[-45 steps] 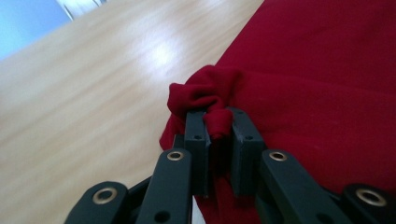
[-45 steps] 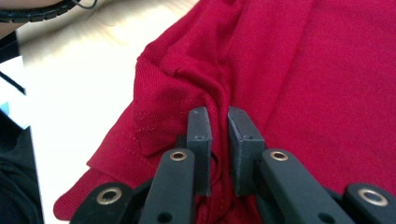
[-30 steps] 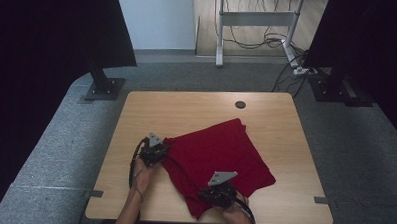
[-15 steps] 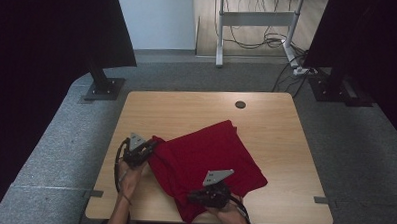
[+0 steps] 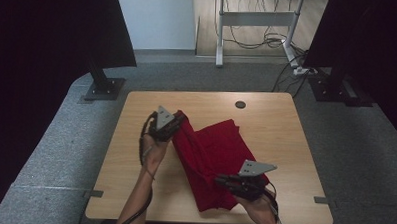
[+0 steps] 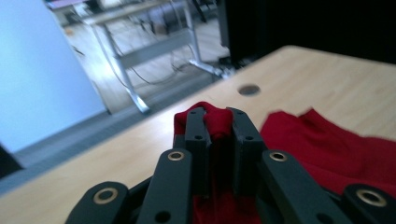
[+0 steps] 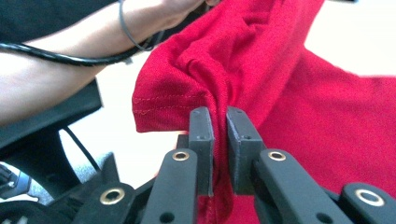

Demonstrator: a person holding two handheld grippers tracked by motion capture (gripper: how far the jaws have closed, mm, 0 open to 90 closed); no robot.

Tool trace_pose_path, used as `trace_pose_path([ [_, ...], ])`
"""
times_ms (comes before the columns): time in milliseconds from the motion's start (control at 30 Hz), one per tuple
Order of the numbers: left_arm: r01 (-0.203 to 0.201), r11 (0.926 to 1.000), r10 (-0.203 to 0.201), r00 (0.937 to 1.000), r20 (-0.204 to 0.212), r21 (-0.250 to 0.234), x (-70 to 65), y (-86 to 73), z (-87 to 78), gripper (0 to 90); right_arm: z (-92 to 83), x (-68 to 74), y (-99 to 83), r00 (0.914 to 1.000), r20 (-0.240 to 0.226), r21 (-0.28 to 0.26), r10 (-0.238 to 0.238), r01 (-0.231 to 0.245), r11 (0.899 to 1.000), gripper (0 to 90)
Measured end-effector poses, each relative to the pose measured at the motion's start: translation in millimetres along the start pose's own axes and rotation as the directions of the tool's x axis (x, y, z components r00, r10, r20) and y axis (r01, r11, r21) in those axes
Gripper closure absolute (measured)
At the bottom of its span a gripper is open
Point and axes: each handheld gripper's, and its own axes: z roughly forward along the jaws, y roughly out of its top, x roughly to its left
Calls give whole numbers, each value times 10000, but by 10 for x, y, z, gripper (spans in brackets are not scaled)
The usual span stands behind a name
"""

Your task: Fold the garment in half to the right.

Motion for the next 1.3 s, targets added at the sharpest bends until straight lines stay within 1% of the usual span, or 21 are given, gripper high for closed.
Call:
trace_pose_path([
  [33,0,10000,0,10000,0,0,0,0,0,792,4,-67,-94,9996,94,141,253,-255,9996,817],
  [67,-96,9953,72,9997,252,966,-141,-252,339,792,4,-67,-94,9996,94,141,253,-255,9996,817],
  [100,-259,9902,223,9994,280,1370,-181,-351,430,783,70,-221,-355,9969,411,801,666,-697,9943,817],
  [133,-259,9902,223,9994,280,1370,-181,-351,430,778,70,-221,-355,9969,411,801,666,-697,9943,817],
  [167,-598,9784,537,9979,361,1980,-237,-542,550,778,101,-260,-425,9957,502,1030,773,-822,9913,817],
  [200,-598,9784,537,9979,361,1980,-237,-542,550,769,101,-260,-425,9957,502,1030,773,-822,9913,817],
  [233,-541,9738,465,9981,394,2209,-242,-686,597,769,161,-311,-512,9939,686,1608,861,-962,9823,816],
  [300,-541,9738,465,9981,394,2209,-242,-686,597,762,214,-322,-554,9937,815,1984,775,-923,9758,816],
  [333,-27,9766,-66,9991,424,2150,-208,-782,562,762,214,-322,-554,9937,815,1984,775,-923,9758,816],
  [500,-74,9722,-14,9993,375,2342,-168,-839,443,753,346,-280,-598,9948,554,2265,856,-961,9693,815],
  [600,406,9699,-496,9983,315,2402,-55,-942,263,750,433,-204,-589,9964,292,2296,801,-847,9696,813],
  [733,718,9657,-791,9967,193,2496,37,-1012,119,746,507,-148,-580,9971,17,2291,763,-746,9705,812],
  [767,718,9657,-791,9967,193,2496,37,-1012,119,746,631,-50,-550,9979,-318,2352,565,-474,9708,812],
  [800,907,9620,-939,9956,-1,2575,117,-1088,-37,746,631,-50,-550,9979,-318,2352,565,-474,9708,811],
  [833,967,9607,-982,9951,-73,2602,138,-1109,-85,746,768,57,-521,9965,-720,2397,418,-234,9706,811],
  [1033,1230,9564,-1200,9924,-276,2649,222,-1186,-255,749,959,220,-478,9918,-1262,2468,206,113,9690,811],
  [1067,1752,9503,-1723,9845,-339,2573,320,-1252,-385,749,959,220,-478,9918,-1262,2468,206,113,9690,811],
  [1133,2000,9479,-1978,9796,-341,2481,382,-1279,-460,762,1087,338,-447,9866,-1631,2498,81,333,9677,814],
  [1233,2000,9479,-1978,9796,-341,2481,382,-1279,-460,770,1103,353,-439,9839,-1780,2486,124,328,9680,817],
  [1267,1990,9576,-1907,9798,-596,2085,473,-1181,-634,770,1103,353,-439,9839,-1780,2486,124,328,9680,817],
  [1300,1927,9626,-1828,9808,-680,1905,496,-1106,-696,792,1066,395,-326,9708,-2376,1938,337,134,9810,821],
])
